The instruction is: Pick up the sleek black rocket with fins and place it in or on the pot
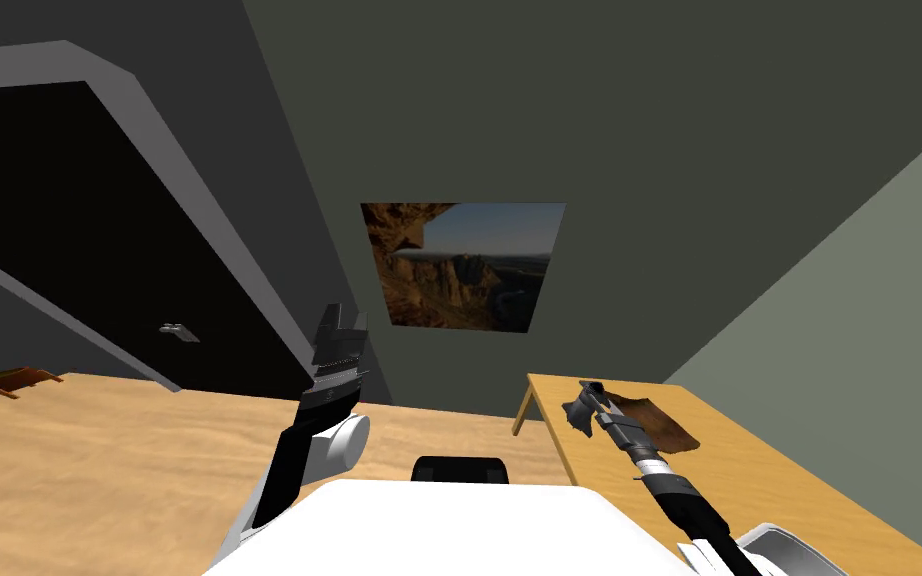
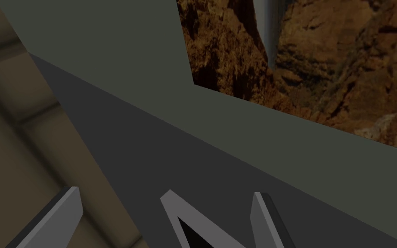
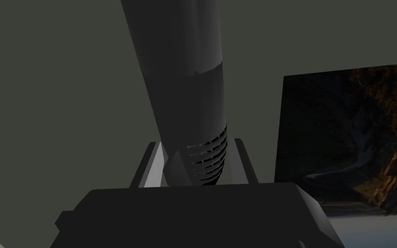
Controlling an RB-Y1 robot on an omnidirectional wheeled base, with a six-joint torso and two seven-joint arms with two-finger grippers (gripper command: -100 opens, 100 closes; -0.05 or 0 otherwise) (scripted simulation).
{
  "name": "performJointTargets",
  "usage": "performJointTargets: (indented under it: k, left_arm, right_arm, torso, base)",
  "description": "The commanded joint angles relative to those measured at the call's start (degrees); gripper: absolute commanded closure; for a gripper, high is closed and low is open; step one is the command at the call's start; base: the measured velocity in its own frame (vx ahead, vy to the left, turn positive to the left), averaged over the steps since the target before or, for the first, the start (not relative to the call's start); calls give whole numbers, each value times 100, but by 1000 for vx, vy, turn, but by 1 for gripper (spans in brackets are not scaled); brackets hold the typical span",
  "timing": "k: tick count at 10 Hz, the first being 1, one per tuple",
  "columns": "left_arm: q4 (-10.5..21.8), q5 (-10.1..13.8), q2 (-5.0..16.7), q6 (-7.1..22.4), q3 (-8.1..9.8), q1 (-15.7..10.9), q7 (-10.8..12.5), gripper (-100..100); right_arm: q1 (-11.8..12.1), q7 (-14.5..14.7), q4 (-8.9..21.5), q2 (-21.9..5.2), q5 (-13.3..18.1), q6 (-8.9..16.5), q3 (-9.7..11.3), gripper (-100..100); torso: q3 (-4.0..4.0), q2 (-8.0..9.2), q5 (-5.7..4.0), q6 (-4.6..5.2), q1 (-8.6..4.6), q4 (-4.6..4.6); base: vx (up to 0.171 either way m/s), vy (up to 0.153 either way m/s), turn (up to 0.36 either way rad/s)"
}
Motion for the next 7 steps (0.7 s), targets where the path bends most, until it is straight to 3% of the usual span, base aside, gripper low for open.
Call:
performJointTargets:
  k: [1, 2, 3, 4, 5, 6, 7]
  left_arm:
    - [0, 0, 0, 0, 0, 0, 0, 0]
    - [0, 0, 0, 0, 0, -1, 0, 0]
    - [0, 0, 0, 0, -1, -1, 0, 0]
    - [0, 0, 0, 0, 0, 0, 0, 0]
    - [0, 0, 0, 0, 0, -1, 0, 0]
    - [0, 0, 0, 0, -1, -2, 0, 0]
    - [0, 0, 0, 0, 0, 0, 0, 0]
  right_arm:
    - [118, -68, -286, 86, 286, 110, -111, 100]
    - [118, -68, -316, 86, 393, 110, -111, 100]
    - [224, -211, -505, 275, 598, 200, -329, 100]
    - [224, -211, -719, 275, 766, 200, -329, 100]
    - [224, -211, -719, 275, 912, 200, -329, 100]
    - [330, -353, -932, 465, 1101, 289, -547, 100]
    - [330, -353, -1072, 465, 1279, 289, -547, 100]
  torso:
    - [0, 0, 0, 0, 0, 0]
    - [-5, -3, -9, -5, -6, -5]
    - [-4, -2, -13, -16, 0, -5]
    - [-9, -10, -13, -1, -3, -8]
    - [-10, -14, -11, -17, -3, -5]
    - [-7, -8, -13, -25, 1, -3]
    - [-7, -9, -9, -6, -6, -5]
  base:
    - [59, -33, -184]
    - [28, -7, -24]
    - [68, -20, -270]
    - [62, -18, -192]
    - [23, -13, 37]
    - [56, -36, -205]
    - [58, -30, -206]
